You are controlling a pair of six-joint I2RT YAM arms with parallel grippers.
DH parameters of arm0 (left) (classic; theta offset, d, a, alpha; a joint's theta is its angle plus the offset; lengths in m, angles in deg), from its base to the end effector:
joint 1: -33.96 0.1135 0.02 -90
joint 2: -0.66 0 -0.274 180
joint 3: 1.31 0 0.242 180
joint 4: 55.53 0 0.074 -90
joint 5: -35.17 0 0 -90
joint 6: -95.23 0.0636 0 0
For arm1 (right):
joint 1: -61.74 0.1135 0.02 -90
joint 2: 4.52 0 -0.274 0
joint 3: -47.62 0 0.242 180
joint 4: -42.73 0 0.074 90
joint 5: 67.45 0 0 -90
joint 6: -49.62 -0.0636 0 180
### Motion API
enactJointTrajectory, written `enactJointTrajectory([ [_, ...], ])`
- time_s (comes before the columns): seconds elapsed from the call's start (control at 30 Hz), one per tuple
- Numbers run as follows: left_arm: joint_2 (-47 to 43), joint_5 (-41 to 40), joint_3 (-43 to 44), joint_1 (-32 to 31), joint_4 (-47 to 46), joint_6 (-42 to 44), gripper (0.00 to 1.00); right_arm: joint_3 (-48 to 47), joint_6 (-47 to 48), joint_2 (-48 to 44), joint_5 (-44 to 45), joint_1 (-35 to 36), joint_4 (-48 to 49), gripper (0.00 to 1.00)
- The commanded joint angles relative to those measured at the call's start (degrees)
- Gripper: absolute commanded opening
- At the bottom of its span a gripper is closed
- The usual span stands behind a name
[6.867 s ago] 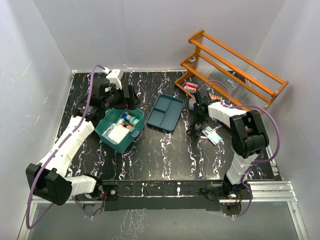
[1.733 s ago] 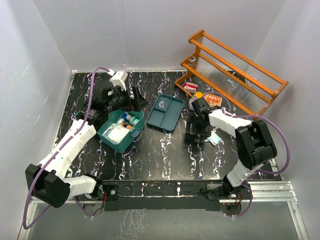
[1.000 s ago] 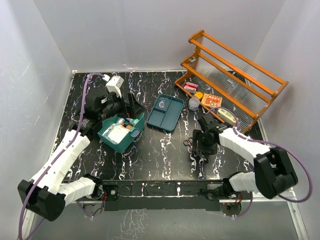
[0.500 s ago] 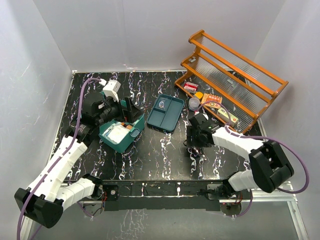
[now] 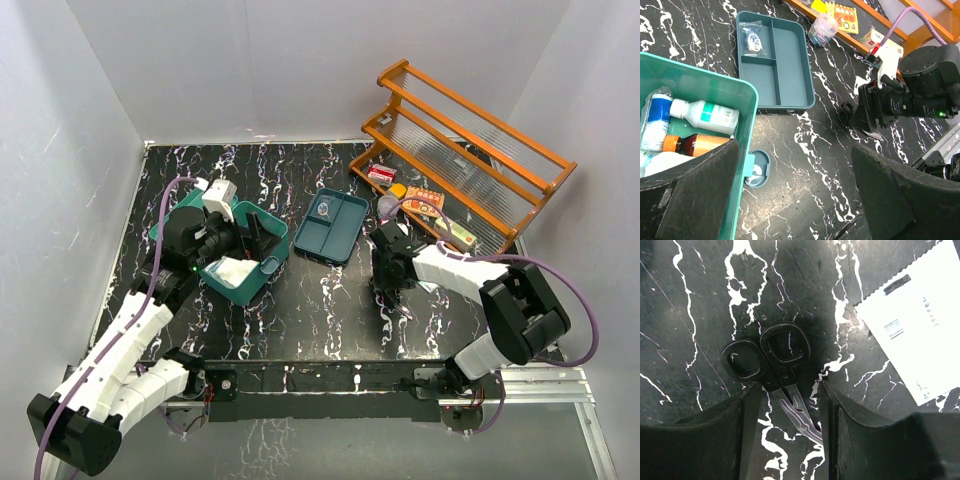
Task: Organize the medicine kit
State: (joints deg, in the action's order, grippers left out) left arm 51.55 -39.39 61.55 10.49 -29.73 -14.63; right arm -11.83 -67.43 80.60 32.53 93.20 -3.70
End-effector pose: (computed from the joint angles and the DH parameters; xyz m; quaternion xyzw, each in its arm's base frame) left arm 0.1907 -0.1013 0.3440 0.1074 0.7770 -0.3239 0.5290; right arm 0.2248 0.1246 0.1517 -0.0243 0.9839 0.0008 0.1772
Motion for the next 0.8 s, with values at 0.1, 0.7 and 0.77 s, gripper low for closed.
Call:
enactJointTrajectory([
  [0.1, -2.0, 2.6, -2.5, -0.3, -7.6, 1.9, 0.93, -2.6, 1.6, 5.4, -0.4, 0.6, 1.7, 0.45],
  [0.7, 2.9, 4.5, -1.3, -0.3, -8.7, 2.4, 0.93, -6.9, 5.1, 14.1, -2.9, 2.7, 0.5, 0.37],
  [0.77, 2.8, 4.2, -1.4, -0.3, -8.8, 2.3, 0.93, -7.5, 5.4, 14.3, -1.5, 2.9, 0.6, 0.29],
])
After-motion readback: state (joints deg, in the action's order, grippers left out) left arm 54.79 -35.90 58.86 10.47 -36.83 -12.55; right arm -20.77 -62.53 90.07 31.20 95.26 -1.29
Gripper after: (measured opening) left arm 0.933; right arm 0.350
